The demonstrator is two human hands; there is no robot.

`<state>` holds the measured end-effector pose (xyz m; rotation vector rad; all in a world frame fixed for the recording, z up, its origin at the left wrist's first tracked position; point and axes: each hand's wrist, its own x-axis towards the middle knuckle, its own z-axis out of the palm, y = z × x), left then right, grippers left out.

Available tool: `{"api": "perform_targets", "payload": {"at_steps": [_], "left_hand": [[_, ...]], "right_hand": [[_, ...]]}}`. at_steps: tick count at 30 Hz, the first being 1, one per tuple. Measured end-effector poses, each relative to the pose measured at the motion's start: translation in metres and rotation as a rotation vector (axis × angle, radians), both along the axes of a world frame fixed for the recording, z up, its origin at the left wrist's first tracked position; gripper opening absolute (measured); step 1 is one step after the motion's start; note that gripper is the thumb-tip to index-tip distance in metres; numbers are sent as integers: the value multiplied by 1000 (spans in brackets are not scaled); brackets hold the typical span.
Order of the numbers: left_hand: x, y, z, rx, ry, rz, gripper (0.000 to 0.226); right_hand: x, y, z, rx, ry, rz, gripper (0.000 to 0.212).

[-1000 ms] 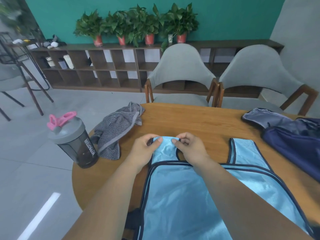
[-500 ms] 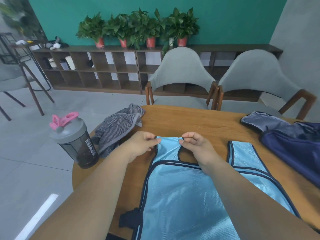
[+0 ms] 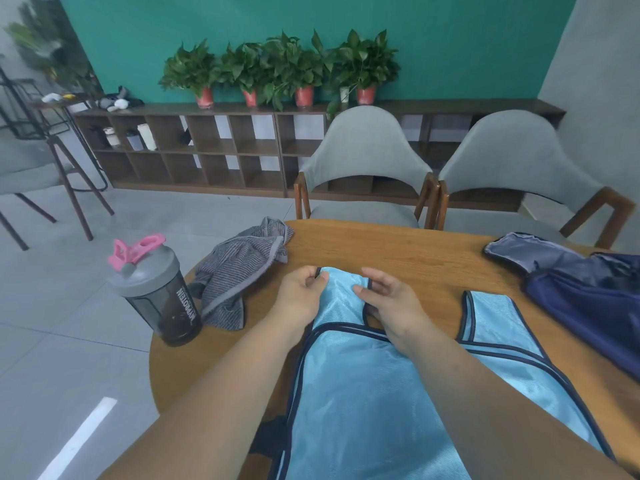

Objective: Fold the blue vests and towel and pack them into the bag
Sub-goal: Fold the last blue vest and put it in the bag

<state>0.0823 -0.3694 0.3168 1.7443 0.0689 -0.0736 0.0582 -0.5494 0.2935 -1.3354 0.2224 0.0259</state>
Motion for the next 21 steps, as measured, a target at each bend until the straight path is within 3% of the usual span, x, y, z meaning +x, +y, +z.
{"api": "perform_targets", "payload": {"at_steps": [3, 10, 13, 16, 18, 21], "left_hand": [[0, 2, -8, -27, -6, 13, 18], [0, 0, -23, 149, -131, 172, 18], [2, -2, -20, 255, -148, 221, 21], [2, -3, -19, 384, -149, 251, 33], [-4, -6, -22, 532, -275, 222, 44], [-16, -22, -25, 762, -470, -41, 49]], "right_hand": [[0, 3, 3, -127, 47, -16, 18], [4, 11, 4, -91, 70, -147, 14], [8, 10, 2, -195, 50, -201, 19], [6, 2, 2, -442, -23, -194, 29], [1, -7, 1, -724, -84, -185, 32], [-13, -25, 1, -1028, -132, -206, 38]]}}
